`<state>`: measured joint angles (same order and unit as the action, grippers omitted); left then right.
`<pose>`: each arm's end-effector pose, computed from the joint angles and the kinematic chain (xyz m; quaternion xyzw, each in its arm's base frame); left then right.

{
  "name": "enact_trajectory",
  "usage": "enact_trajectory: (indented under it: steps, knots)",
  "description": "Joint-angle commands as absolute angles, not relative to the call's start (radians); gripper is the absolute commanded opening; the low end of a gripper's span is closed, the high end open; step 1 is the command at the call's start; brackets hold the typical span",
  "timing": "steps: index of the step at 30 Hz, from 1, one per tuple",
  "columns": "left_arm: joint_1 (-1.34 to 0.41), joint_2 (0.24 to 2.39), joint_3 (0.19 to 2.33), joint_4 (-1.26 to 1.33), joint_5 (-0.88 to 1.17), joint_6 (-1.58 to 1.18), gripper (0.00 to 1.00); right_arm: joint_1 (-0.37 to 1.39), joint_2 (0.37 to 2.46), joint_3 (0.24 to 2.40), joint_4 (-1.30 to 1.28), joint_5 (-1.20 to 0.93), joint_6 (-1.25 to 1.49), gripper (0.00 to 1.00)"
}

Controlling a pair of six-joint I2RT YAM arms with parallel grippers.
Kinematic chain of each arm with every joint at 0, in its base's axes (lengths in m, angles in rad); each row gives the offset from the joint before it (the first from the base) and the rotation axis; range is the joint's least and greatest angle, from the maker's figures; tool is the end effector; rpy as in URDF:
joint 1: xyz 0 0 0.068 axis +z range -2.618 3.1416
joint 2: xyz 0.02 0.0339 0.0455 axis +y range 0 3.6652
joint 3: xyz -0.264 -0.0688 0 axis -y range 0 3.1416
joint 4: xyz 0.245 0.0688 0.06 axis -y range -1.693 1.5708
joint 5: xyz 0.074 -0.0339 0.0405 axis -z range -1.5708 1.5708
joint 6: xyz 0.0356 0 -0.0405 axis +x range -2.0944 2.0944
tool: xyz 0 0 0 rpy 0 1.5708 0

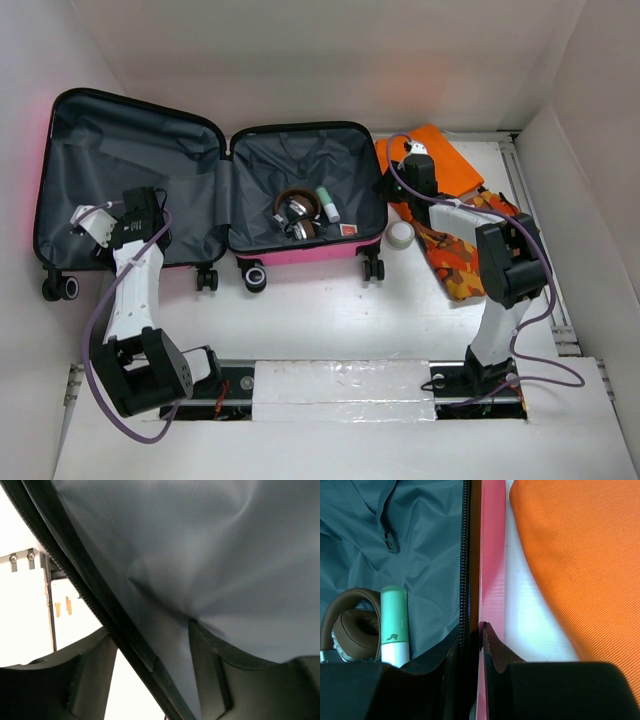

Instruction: Pack the luggage

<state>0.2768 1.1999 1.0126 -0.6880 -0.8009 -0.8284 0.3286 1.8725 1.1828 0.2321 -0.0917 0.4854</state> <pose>0.2234 0.0900 0.2970 -0.5675 0.6672 0.2672 0.4018 0.4001 0.1399 0.2076 0.0423 0.8475 0.2446 0.4692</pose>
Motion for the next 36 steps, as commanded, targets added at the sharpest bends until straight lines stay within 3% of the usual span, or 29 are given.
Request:
enact_trajectory:
  steps: [1, 3, 7, 11, 18, 22, 27, 36]
  knots:
    - [0.281, 1.17, 1.022, -0.635, -0.847, -0.802, 0.49, 0.397, 1.893, 1.135, 0.184, -0.261, 0.466, 0.0]
    - [0.281, 1.195, 1.022, -0.635, -0.847, -0.802, 0.48, 0.397, 1.893, 1.135, 0.184, -0.27, 0.466, 0.0]
    - [0.281, 1.204, 0.97, -0.598, -0.876, -0.811, 0.36, 0.397, 1.893, 1.135, 0.184, -0.27, 0.457, 0.0]
    - [0.281, 1.154, 0.927, -0.564, -0.835, -0.811, 0.01, 0.397, 1.893, 1.135, 0.184, -0.27, 0.457, 0.0]
    - [0.232, 0.927, 1.041, -0.488, -0.646, -0.712, 0.0, 0.468, 1.937, 1.176, 0.138, -0.239, 0.448, 0.0]
    - [0.206, 0.931, 1.165, -0.497, -0.523, -0.703, 0.0, 0.515, 1.957, 1.218, 0.104, -0.203, 0.439, 0.0]
    - [0.206, 0.899, 1.18, -0.422, -0.324, -0.674, 0.0, 0.572, 1.971, 1.264, 0.046, -0.15, 0.416, 0.0]
    - [0.206, 0.873, 1.207, -0.344, -0.149, -0.626, 0.0, 0.719, 2.059, 1.407, -0.002, -0.117, 0.426, 0.0]
